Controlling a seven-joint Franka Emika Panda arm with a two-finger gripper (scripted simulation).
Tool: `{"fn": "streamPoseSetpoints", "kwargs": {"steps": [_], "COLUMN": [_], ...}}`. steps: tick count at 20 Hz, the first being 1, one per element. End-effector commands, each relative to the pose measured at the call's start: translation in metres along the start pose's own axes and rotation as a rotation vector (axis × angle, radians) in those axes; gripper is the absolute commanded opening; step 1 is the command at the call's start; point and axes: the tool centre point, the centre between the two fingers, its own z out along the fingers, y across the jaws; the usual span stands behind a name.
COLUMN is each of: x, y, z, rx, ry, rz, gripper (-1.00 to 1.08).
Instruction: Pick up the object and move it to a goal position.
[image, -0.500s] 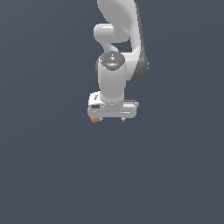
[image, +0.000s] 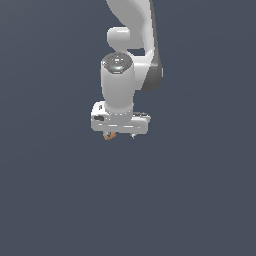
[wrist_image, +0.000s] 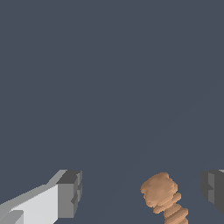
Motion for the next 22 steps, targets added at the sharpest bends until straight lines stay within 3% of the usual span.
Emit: {"fn": "streamPoseSetpoints", "kwargs": {"steps": [1, 12, 22], "x": [0.000, -0.004, -0.026], "y": [0.004, 0.007, 0.027], "z": [-0.001, 0.004, 0.028], "rx": [-0.003, -0.001, 0.005], "ry": [0.002, 0.000, -0.002], "rz": [0.006, -0.022, -0.141], "gripper": [1.00, 1.00, 1.00]}}
